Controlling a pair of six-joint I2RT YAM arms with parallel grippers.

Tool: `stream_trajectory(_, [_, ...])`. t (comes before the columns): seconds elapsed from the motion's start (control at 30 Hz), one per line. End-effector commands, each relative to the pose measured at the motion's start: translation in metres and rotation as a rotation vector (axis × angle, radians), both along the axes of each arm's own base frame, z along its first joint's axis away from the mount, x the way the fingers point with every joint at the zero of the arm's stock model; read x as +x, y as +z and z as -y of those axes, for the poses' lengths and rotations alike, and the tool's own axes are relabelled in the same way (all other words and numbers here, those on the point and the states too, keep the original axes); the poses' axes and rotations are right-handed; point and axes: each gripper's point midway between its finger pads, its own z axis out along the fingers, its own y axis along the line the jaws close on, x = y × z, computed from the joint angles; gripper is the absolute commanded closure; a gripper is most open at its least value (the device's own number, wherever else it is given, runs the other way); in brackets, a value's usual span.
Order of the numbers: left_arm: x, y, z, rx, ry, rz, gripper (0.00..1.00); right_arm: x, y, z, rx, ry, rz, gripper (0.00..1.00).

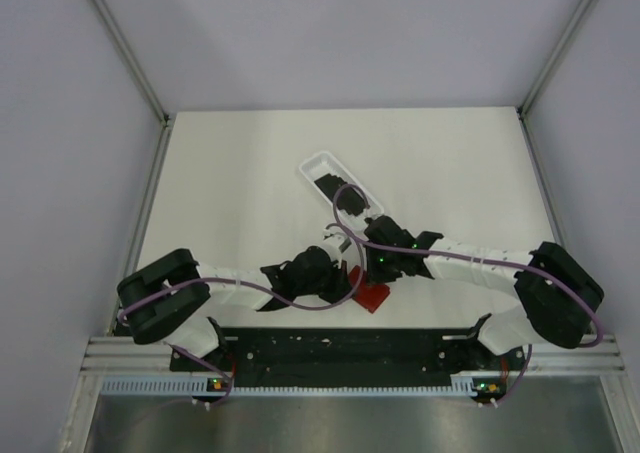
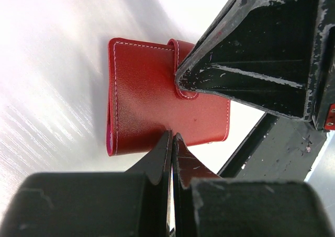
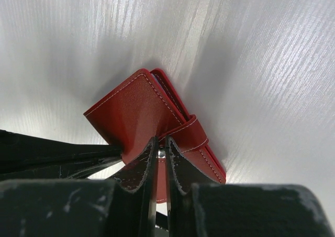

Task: Put the credit cards into the card holder
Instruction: Close the card holder at the corner of the board.

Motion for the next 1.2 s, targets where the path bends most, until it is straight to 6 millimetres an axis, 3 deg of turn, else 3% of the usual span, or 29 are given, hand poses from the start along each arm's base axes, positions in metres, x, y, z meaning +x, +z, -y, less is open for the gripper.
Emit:
stream_trajectory(0.0, [0.001,-0.008,-0.001,0.013,0.01,0.002,1.0,-0.013,-0.021,0.014,-0.112,0.017,-0.044,0.94])
stream_trajectory(0.77, [0.0,-0.009,-0.001,0.005,0.011,-0.004,1.0,-0.031,-0.045,0.029,-0.266,-0.001,-0.081,0.97])
stream_trajectory(1.17, [0.0,-0.01,-0.001,0.001,0.012,-0.01,1.0,-0.05,-0.071,0.04,-0.312,-0.038,-0.115,0.99])
